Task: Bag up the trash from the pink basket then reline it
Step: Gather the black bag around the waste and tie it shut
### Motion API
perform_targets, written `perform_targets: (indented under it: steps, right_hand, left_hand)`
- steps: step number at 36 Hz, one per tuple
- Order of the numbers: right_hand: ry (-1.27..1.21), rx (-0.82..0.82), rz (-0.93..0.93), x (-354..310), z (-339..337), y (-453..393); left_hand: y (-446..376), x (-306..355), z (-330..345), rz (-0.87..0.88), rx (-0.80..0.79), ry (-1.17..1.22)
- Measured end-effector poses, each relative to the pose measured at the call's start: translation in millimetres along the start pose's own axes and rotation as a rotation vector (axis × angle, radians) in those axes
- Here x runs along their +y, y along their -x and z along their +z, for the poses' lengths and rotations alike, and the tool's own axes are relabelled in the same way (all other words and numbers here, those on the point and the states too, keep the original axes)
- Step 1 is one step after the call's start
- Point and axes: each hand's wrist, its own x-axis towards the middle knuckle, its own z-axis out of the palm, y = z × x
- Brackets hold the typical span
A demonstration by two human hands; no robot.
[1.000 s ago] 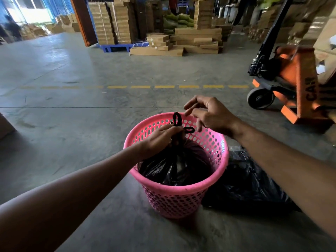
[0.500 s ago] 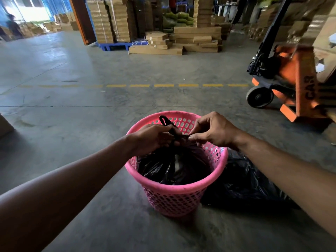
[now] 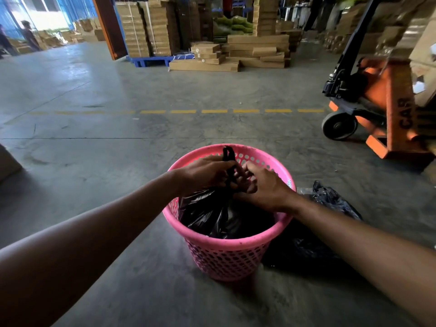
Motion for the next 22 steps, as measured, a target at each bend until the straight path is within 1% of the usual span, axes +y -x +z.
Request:
perform_targets:
  steps: [1,2,4,5,6,10,13,19,20,22]
  right_hand:
    - [0.007,-0.023,-0.007,-0.6,1.6,0.7]
    - [0.008,-0.037,-0.02,-0.7,3.5,0.8]
    - [0.022,-0.038,-0.035,0.2,5.6,-0.1]
    - [0.046,-0.035,-0.028,0.5,5.8,-0.3]
    - [0.073,-0.029,-0.024,0.8,5.8,-0.3]
    - [0.107,-0.007,-0.026,1.0,4.4,-1.9]
    - [0.122,-0.007,0.033,5.3,5.4,-4.1]
    - [0.067,-0.075,0.086,6.3,3.1,-5.7]
    - [0.027,-0.078,0.095,5.2,1.4,-6.2]
    - [-0.127,-0.037,0.119,4.9,-3.0,-9.4]
  left_hand:
    - [1.5,1.7,2.4,0.049,-0.005,-0.141]
    - [2.8,3.8,3.5,0.128,-0.012,-0.354]
    - [5.0,8.9,1.9,0.294,-0.057,-0.875]
    - [6.4,10.9,2.1,0.334,-0.078,-1.057]
    - [7.1,11.4,2.9,0.368,-0.084,-1.156]
    - [7.8,4.3,6.0,0.534,-0.059,-1.242]
    - [7.8,0.6,-2.6,0.672,-0.036,-1.262]
    - [18.1,-19.0,-12.4,0.738,0.034,-1.024]
    - [17.9,-24.6,-12.5,0.743,0.042,-0.988]
    - [15.2,-30.8,-12.2,0.753,0.103,-0.922]
